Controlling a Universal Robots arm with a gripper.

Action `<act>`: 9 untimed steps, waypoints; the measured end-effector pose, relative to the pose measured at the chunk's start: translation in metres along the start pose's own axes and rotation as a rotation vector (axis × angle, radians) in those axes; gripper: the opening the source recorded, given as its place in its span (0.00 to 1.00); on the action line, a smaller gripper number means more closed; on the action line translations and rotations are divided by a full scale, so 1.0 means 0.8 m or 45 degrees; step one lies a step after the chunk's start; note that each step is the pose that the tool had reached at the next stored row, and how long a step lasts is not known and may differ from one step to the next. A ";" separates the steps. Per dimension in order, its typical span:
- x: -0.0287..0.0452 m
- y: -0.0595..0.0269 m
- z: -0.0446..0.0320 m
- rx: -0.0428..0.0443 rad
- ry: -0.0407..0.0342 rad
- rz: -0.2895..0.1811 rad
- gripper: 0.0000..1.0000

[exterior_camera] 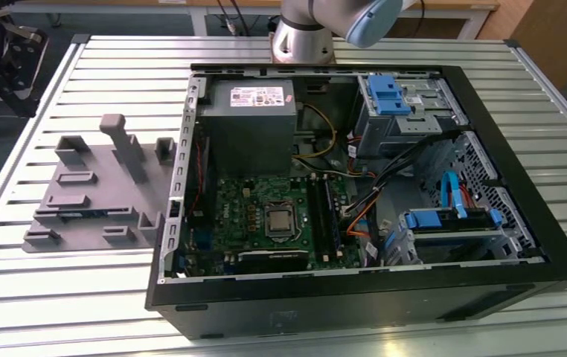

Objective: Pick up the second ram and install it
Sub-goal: 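Pick up the second ram and move it above second insertion slot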

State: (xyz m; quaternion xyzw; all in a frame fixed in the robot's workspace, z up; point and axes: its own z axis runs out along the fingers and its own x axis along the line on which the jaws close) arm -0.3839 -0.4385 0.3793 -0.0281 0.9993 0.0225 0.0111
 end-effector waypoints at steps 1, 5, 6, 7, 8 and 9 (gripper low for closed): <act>0.0000 0.000 0.0000 0.000 0.0002 -0.005 0.11; 0.0000 0.000 0.0000 -0.001 0.0010 -0.023 0.11; 0.0000 0.000 0.0000 -0.001 0.0012 -0.028 0.11; 0.0000 0.000 0.0000 -0.001 0.0014 -0.032 0.11; 0.0000 0.000 0.0000 -0.001 0.0016 -0.036 0.11; 0.0000 0.000 0.0000 -0.001 0.0018 -0.040 0.11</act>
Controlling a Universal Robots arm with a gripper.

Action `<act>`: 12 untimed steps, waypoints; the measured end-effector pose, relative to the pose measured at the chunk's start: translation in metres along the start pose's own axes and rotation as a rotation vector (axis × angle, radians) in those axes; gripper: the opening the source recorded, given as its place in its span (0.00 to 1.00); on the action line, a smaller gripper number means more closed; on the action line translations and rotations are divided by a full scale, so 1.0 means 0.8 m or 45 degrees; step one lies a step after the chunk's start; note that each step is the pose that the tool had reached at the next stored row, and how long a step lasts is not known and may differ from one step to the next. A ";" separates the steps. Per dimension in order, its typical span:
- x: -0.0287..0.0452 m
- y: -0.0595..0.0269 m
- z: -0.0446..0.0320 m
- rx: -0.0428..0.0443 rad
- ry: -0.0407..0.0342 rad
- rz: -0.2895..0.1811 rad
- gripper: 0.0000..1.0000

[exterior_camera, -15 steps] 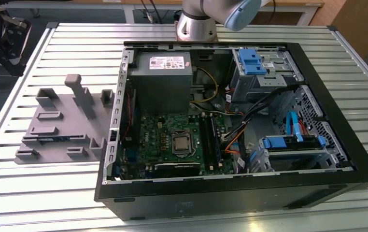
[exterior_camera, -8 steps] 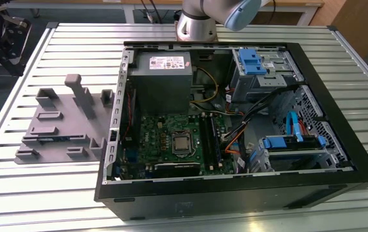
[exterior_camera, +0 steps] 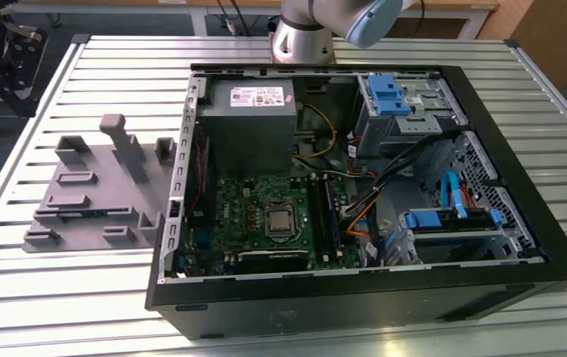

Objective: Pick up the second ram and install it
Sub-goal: 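Pick up the second ram and move it above second insertion slot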

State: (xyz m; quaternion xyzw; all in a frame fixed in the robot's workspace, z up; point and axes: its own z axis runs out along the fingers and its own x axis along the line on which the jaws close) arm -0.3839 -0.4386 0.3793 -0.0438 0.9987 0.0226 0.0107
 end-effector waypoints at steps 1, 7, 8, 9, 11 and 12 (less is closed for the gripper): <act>0.0000 0.000 0.0000 0.000 0.0002 -0.005 0.11; 0.0000 0.000 0.0001 -0.001 0.0012 -0.030 0.11; 0.0000 0.000 0.0000 -0.001 0.0015 -0.035 0.11; 0.0000 0.000 0.0000 -0.001 0.0017 -0.039 0.11; 0.0000 0.000 0.0000 -0.001 0.0020 -0.047 0.11; 0.0000 0.000 0.0000 -0.001 0.0022 -0.051 0.11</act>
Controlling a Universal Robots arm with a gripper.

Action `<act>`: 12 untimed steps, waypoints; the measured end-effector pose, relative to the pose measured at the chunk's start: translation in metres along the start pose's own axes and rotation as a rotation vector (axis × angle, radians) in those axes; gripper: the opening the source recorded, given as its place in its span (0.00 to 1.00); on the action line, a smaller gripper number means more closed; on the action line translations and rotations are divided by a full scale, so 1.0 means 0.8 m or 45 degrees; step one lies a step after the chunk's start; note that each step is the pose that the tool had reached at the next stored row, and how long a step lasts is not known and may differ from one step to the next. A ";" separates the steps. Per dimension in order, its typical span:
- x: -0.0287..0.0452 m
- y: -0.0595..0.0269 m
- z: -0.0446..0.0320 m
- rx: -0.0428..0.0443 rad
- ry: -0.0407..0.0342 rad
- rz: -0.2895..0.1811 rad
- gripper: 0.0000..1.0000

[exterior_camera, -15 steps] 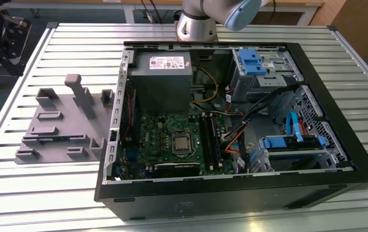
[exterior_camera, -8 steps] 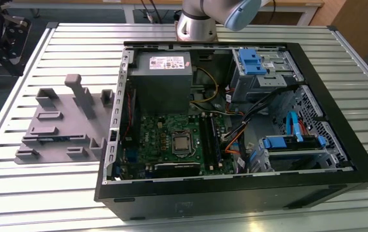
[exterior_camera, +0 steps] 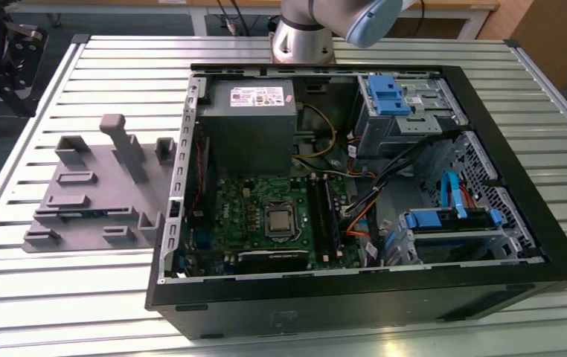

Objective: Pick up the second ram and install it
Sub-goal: 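Pick up the second ram and move it above second insertion slot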

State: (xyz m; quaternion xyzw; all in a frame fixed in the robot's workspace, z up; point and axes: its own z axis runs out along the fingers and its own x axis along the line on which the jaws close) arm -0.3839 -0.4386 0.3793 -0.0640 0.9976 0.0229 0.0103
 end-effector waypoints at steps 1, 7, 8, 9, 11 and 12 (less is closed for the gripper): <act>0.0000 0.000 0.0000 0.000 0.0002 -0.004 0.11; 0.0000 0.000 0.0000 -0.001 0.0014 -0.032 0.11; 0.0000 0.000 0.0000 -0.001 0.0016 -0.037 0.11; 0.0000 0.000 0.0000 -0.001 0.0018 -0.041 0.11; 0.0000 0.000 0.0000 -0.001 0.0022 -0.050 0.11; 0.0000 0.000 0.0000 -0.001 0.0025 -0.055 0.11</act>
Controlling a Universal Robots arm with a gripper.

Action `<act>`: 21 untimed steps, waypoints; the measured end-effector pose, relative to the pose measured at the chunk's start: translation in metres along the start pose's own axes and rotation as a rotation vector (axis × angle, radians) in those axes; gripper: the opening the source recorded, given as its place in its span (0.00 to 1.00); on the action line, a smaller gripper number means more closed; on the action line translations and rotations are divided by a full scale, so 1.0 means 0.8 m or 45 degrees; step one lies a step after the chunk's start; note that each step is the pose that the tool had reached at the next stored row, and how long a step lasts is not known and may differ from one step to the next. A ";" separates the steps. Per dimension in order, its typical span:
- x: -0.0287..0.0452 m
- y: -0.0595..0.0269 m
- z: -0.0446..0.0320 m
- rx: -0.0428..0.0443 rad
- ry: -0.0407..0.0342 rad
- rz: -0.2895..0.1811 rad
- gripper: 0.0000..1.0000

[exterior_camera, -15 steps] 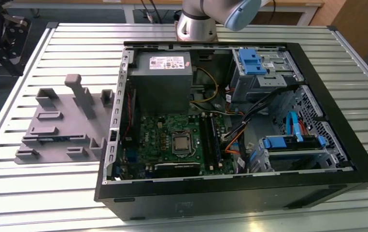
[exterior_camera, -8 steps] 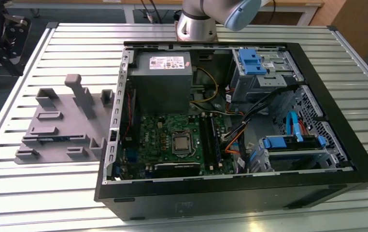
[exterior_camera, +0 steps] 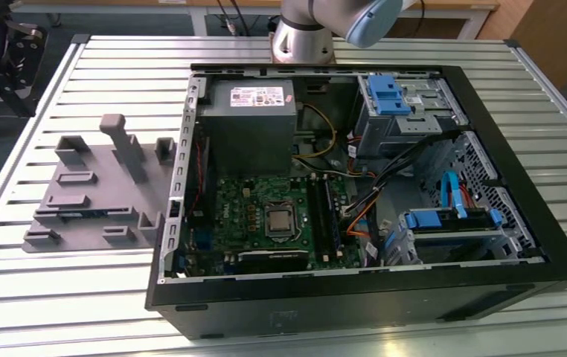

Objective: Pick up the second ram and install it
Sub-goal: 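Pick up the second ram and move it above second insertion slot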

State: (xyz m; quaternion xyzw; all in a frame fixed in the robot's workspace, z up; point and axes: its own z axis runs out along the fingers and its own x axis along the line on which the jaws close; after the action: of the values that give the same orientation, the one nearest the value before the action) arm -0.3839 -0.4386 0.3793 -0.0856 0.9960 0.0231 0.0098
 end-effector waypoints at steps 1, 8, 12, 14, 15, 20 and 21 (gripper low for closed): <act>0.0000 0.000 0.0000 0.000 0.0002 -0.005 0.11; 0.0000 0.000 0.0000 -0.001 0.0016 -0.037 0.11; 0.0000 0.000 0.0000 -0.001 0.0024 -0.055 0.11; 0.0000 0.000 0.0000 -0.002 0.0029 -0.065 0.11; 0.0000 0.000 0.0000 -0.002 0.0030 -0.069 0.11; 0.0000 0.000 0.0000 -0.002 0.0041 -0.092 0.11; 0.0000 0.000 0.0000 -0.002 0.0042 -0.096 0.11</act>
State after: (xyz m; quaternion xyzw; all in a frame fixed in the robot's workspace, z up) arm -0.3839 -0.4386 0.3793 -0.1232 0.9921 0.0234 0.0089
